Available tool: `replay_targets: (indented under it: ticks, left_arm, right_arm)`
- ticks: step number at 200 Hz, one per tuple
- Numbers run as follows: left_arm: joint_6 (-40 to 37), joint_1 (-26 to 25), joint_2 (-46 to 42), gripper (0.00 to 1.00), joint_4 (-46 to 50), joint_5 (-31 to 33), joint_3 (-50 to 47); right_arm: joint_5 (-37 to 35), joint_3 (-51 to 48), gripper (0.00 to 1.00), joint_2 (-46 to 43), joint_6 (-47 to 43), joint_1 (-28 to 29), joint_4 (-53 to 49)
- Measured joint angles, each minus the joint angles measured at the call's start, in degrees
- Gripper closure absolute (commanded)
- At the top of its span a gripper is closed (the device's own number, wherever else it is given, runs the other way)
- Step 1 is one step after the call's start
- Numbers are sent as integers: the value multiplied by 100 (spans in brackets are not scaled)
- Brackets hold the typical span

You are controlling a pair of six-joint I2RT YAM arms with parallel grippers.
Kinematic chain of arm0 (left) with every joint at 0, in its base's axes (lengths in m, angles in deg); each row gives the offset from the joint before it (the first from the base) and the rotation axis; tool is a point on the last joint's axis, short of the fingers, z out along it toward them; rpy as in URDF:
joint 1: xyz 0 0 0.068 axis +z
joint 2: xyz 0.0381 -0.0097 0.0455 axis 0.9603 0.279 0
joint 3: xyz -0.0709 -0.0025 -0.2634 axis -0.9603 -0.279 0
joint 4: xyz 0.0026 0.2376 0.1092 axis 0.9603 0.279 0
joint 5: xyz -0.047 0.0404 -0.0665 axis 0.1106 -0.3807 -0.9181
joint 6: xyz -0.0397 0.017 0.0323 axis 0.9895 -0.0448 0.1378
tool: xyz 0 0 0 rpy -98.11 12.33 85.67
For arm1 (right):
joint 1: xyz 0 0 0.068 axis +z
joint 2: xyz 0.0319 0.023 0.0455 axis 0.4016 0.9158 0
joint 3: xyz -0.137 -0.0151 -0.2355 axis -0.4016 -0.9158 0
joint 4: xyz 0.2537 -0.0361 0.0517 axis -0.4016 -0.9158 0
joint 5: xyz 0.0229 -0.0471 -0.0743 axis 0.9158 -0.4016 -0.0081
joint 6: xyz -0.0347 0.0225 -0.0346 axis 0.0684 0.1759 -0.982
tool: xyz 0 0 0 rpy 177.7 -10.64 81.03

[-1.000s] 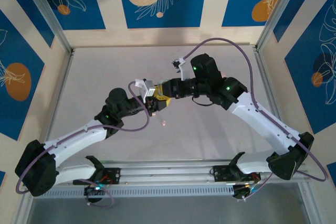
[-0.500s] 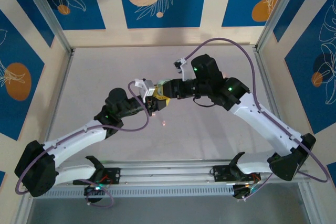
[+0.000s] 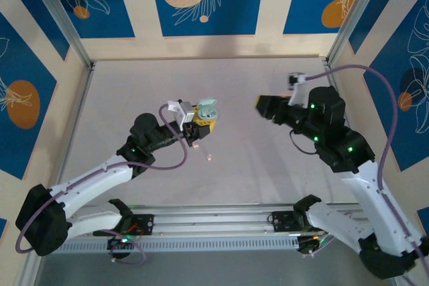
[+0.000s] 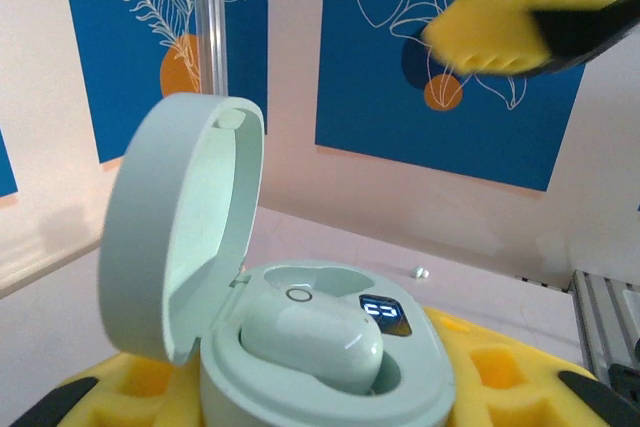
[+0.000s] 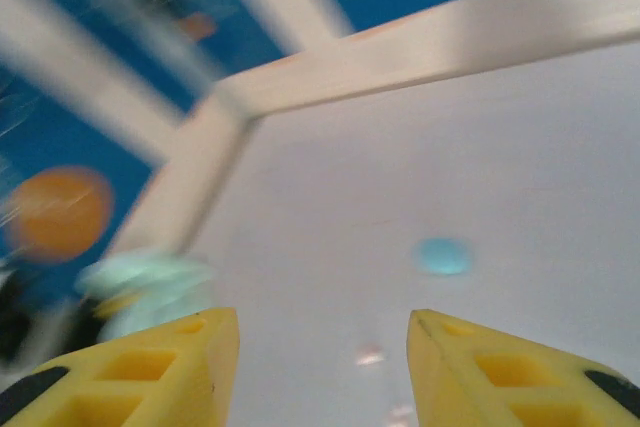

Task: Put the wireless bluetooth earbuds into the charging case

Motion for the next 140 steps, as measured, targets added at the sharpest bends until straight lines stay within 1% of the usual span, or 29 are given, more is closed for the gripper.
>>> replay_targets:
  ticks: [11,27,42,55,65,85,114,140]
  left_arm:
    - [0,0,-52,65,7,0,-2]
    - [0,0,-138,65,7,0,-13]
    - [0,0,-205,65,13,0,-44]
    - [0,0,-223,65,39,0,-48]
    - [-2,0,-227,65,68,0,-48]
    - [-22,0,-227,65,136,0,-48]
    - [-24,0,-227,65,212,0,-48]
    - [-20,0,-168,65,219,-2,-20]
  right_arm:
    - [-13,-367,50,85,125,-1027,-118]
    - [87,-881,49,435,229,-2273,-269]
    - [232,-1309,49,916,284,-3154,-348]
    - [337,-1585,45,1355,313,-3797,-439]
    - [341,-1744,45,1582,306,-4116,-459]
    - [326,-1912,43,1810,199,-4503,-474]
    - [195,-1917,43,2046,2,-4894,-343]
    - [72,-1919,43,2581,-149,-5123,-151]
